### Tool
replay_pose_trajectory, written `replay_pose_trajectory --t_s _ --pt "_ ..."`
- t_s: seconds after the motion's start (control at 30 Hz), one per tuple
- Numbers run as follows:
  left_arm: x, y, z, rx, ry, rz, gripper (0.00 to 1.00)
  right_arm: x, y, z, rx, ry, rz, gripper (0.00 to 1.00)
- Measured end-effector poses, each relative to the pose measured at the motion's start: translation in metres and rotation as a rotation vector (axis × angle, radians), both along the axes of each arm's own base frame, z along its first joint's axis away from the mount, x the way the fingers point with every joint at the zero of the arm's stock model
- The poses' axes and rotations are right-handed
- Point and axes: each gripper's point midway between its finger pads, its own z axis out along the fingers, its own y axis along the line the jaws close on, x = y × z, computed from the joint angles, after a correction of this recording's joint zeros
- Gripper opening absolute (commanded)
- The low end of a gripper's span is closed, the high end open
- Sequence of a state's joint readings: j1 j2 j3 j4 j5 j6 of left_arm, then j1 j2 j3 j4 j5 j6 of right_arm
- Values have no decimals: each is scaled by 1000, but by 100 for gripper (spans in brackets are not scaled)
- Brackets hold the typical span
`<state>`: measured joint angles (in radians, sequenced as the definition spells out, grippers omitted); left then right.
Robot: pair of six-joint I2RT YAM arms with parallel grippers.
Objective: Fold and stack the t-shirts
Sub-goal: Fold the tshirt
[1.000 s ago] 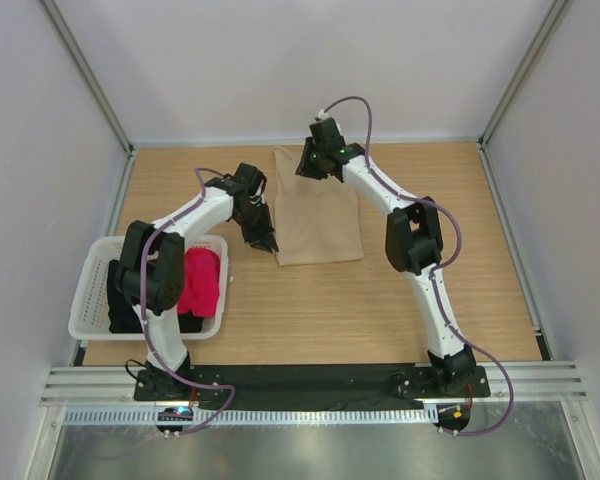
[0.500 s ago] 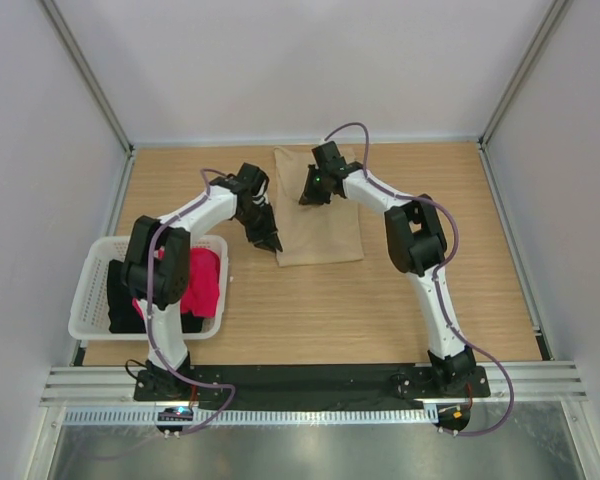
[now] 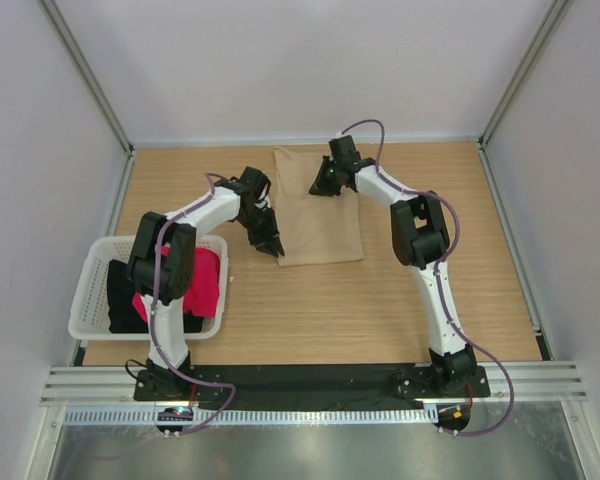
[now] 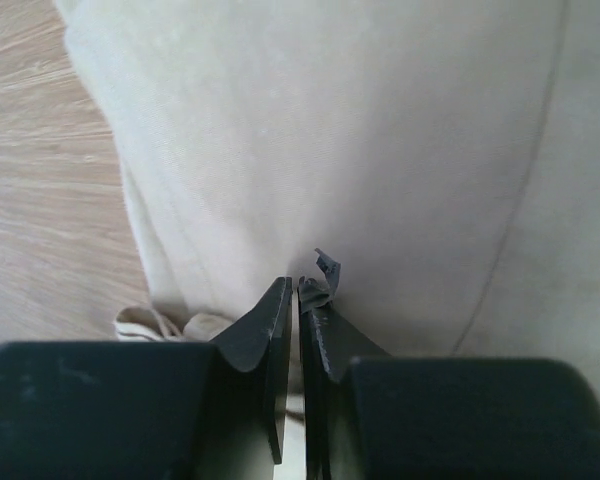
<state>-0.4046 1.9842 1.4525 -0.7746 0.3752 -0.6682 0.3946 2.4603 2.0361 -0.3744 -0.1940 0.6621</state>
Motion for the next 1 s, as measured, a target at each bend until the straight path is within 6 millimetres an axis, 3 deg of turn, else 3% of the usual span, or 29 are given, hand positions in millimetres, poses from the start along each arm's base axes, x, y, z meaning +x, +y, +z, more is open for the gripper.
replay_pose_trajectory --t_s 0.13,0.37,0.53,0.6,0.67,0.8,1.0 --pt "1 -2 -2 -5 8 -1 21 3 -8 -3 11 23 -4 15" --pt "25 -15 6 -43 -31 -4 22 19 -12 35 51 -30 -9 20" --pt "45 -31 16 -106 -73 -11 24 13 -13 56 94 -19 11 23" --pt "55 -38 18 -139 -100 -15 24 2 -15 63 119 -2 31 19" --pt "68 -47 19 -174 -132 -8 22 -13 -20 65 154 21 53 11" --pt "98 -64 19 -255 -183 18 12 -38 -32 61 256 75 61 6" --pt "146 -85 14 -347 -248 74 7 -30 -54 47 404 122 41 3"
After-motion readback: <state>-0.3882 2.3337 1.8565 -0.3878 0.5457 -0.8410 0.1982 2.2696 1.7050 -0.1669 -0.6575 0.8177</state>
